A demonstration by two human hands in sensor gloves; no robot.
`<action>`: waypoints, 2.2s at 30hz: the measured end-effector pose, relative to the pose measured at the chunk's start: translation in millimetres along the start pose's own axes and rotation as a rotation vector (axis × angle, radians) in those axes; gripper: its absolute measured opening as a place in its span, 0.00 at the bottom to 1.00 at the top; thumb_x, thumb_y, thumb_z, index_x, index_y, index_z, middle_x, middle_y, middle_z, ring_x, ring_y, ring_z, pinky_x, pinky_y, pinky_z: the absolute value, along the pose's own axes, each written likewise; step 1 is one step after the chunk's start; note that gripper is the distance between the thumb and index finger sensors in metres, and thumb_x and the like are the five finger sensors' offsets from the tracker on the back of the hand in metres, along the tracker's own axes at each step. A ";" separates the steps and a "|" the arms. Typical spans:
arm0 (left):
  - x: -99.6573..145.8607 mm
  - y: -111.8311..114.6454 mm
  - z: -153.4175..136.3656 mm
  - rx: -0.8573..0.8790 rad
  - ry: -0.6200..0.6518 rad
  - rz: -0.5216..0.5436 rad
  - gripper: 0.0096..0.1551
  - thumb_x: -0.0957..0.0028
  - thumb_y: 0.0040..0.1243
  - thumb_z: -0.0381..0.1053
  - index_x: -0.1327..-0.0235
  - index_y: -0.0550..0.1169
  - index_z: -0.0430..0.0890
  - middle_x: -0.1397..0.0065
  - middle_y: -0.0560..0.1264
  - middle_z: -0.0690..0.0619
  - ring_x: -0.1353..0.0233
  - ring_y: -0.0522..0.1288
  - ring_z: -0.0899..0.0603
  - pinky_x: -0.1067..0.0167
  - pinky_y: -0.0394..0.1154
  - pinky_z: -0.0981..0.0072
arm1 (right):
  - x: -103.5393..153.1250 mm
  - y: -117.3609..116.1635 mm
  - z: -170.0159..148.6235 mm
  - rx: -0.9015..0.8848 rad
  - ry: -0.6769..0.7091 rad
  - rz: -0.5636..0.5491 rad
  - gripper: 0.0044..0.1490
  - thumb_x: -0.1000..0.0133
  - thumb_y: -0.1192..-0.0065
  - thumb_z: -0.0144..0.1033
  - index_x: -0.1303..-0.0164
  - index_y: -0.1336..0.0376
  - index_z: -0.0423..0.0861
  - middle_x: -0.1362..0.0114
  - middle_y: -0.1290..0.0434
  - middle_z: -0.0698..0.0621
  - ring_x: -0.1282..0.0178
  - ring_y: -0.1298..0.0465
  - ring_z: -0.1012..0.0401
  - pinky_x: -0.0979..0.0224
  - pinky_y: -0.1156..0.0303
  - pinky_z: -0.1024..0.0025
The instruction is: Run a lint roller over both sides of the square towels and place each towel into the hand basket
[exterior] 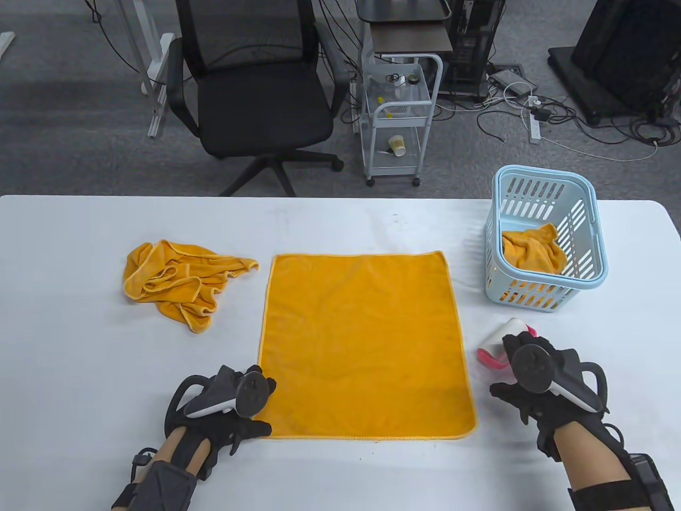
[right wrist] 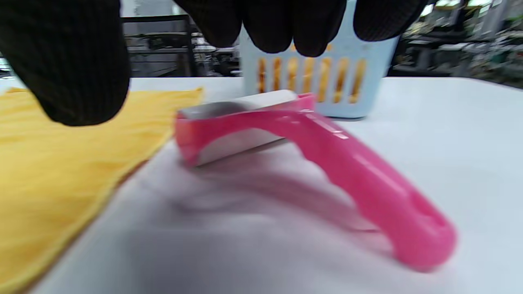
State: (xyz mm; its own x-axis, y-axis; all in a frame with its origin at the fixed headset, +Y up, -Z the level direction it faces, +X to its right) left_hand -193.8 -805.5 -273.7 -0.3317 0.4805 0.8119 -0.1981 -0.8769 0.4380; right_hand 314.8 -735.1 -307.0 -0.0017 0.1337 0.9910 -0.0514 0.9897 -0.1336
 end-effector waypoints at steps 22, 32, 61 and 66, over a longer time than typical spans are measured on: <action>-3.1 3.6 1.1 -0.010 0.006 0.012 0.54 0.61 0.67 0.72 0.23 0.59 0.56 0.12 0.52 0.48 0.17 0.60 0.34 0.26 0.59 0.27 | -23.5 19.2 74.5 0.079 -0.056 0.019 0.35 0.44 0.26 0.44 0.29 0.34 0.44 0.30 0.26 0.38 0.34 0.22 0.39 0.38 0.25 0.38; -2.5 3.9 0.7 -0.005 0.005 0.013 0.55 0.62 0.66 0.72 0.23 0.59 0.56 0.12 0.52 0.48 0.17 0.60 0.35 0.26 0.58 0.27 | 10.5 8.4 290.9 0.090 0.474 0.023 0.36 0.45 0.27 0.46 0.28 0.35 0.47 0.30 0.25 0.41 0.34 0.21 0.41 0.37 0.25 0.40; -3.0 4.1 0.7 -0.009 0.003 0.013 0.54 0.62 0.67 0.72 0.23 0.60 0.55 0.12 0.52 0.48 0.17 0.60 0.35 0.26 0.58 0.27 | -14.7 16.0 146.7 0.636 0.089 0.375 0.34 0.45 0.23 0.39 0.27 0.32 0.49 0.29 0.26 0.43 0.29 0.26 0.41 0.32 0.30 0.35; -3.0 4.1 0.7 -0.009 0.003 0.013 0.54 0.62 0.67 0.72 0.23 0.60 0.55 0.12 0.52 0.48 0.17 0.60 0.35 0.26 0.58 0.27 | -28.3 37.4 216.0 0.320 0.226 0.188 0.36 0.44 0.25 0.40 0.25 0.35 0.47 0.28 0.27 0.42 0.30 0.25 0.40 0.33 0.29 0.37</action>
State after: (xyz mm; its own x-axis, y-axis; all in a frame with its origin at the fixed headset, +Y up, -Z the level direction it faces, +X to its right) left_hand -193.0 -810.6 -274.1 -0.3370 0.4695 0.8161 -0.2022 -0.8827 0.4243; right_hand 97.3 -712.9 -338.9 0.1759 0.3535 0.9188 -0.3782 0.8859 -0.2685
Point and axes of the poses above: the tracker on the back of each hand, its own z axis roughly to the thumb side, its own x axis roughly from the fingertips to the wrist, y = z × x, the point moved 3 cm from there along -x, roughly from the wrist to the fingertips
